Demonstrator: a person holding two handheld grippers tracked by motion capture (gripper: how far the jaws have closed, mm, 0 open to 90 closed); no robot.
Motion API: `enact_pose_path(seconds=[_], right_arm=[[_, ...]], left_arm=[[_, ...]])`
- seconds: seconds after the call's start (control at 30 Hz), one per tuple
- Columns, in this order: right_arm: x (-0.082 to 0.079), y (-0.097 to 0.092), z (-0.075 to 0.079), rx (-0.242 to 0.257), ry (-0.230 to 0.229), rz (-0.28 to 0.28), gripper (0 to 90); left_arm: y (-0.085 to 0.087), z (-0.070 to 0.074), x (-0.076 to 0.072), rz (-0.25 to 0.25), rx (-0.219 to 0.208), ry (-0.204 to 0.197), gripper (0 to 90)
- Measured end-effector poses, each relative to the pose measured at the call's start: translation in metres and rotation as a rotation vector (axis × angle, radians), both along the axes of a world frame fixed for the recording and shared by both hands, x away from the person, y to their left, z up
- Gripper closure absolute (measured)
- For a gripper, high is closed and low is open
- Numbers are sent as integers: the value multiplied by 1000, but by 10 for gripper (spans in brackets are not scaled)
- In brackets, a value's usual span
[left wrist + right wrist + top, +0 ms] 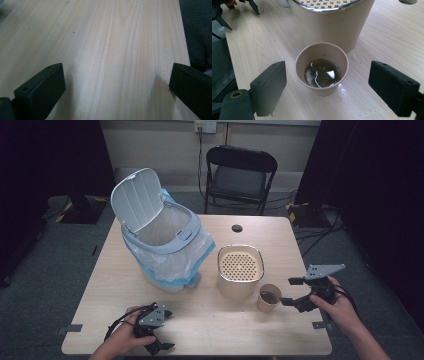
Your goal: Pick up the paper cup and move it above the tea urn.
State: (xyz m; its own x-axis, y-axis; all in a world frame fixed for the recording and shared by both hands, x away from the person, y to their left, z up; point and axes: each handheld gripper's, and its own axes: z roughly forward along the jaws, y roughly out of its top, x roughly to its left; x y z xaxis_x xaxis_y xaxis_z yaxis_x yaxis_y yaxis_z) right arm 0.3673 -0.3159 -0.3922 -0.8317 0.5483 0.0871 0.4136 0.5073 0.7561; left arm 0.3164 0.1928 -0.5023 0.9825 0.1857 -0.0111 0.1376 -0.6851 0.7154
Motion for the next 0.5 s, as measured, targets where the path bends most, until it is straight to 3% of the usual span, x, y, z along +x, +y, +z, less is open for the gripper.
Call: enact_pose_path(seconds=[0.5], right_arm=[[-13, -16, -27, 13, 15, -19, 145]], left_arm=[[0, 0, 0, 0, 0, 0, 0]])
